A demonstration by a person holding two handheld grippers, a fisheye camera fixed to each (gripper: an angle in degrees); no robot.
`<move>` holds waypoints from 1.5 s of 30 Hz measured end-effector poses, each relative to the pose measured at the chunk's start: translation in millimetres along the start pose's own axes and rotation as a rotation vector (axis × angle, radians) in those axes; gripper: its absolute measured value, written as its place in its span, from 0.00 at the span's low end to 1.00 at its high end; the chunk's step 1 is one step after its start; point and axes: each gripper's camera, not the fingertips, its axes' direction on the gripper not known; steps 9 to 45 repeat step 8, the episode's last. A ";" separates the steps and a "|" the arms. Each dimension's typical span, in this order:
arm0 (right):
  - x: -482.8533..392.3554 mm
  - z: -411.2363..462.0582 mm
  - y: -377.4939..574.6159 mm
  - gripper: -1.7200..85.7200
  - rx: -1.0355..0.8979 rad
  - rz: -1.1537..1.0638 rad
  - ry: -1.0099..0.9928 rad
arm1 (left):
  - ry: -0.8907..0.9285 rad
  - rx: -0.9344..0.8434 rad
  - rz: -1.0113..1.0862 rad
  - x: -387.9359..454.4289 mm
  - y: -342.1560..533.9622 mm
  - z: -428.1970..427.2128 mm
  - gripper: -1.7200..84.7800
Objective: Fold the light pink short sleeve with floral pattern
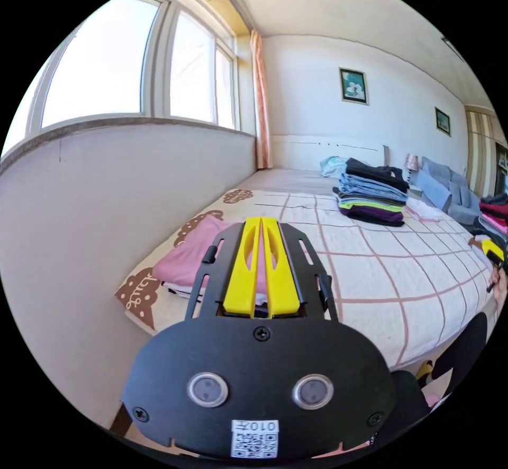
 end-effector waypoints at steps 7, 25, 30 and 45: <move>123.1 55.0 -19.3 0.13 -0.040 0.075 0.249 | 0.292 -0.001 0.174 220.6 44.0 0.7 0.02; 146.6 81.4 -26.5 0.14 -0.055 0.085 0.268 | 0.357 -0.005 0.166 253.0 50.4 11.9 0.02; 146.6 81.4 -26.5 0.14 -0.055 0.085 0.268 | 0.357 -0.005 0.166 253.0 50.4 11.9 0.02; 146.6 81.4 -26.5 0.14 -0.055 0.085 0.268 | 0.357 -0.005 0.166 253.0 50.4 11.9 0.02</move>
